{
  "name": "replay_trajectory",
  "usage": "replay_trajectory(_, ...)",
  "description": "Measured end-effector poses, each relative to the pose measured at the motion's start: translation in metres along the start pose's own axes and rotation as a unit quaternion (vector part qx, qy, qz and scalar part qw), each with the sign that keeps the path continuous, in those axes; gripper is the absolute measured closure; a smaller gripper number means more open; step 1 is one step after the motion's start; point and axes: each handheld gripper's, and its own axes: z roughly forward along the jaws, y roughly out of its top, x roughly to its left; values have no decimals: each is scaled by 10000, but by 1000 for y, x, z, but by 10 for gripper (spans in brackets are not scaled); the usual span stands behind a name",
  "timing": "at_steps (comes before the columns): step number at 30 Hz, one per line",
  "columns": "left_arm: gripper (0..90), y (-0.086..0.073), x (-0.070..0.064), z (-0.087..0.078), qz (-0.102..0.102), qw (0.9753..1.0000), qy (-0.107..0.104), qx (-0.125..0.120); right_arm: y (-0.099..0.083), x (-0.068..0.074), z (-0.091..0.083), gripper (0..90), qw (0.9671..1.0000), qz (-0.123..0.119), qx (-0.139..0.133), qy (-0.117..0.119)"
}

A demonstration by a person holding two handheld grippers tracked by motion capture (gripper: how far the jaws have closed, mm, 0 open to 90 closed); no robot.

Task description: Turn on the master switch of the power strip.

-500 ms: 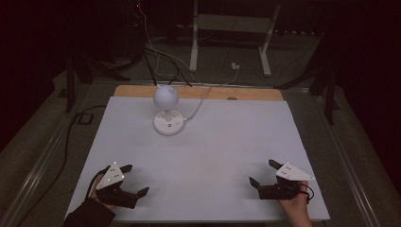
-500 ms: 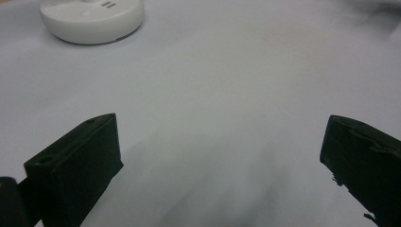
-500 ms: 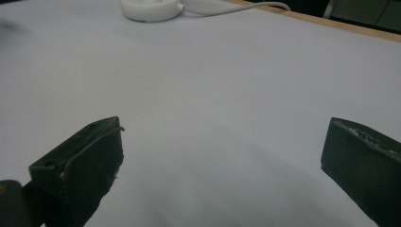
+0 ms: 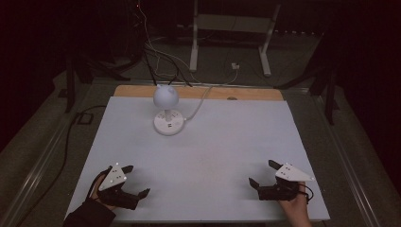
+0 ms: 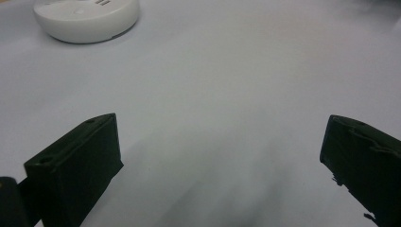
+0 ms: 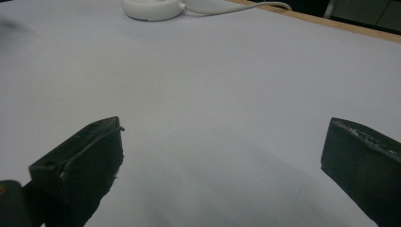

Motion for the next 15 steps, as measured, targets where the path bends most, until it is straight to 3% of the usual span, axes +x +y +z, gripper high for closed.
replay_trajectory(6, 0, 0, -1, 3, 29, 9999, -28, 151, -1, -1, 0, 0, 9999, 111, 20, -45)
replay_trajectory(15, 0, 8, -2, 2, -7, 9998, -81, 158, -1, 0, 0, 0, 9998, 184, 49, -21)
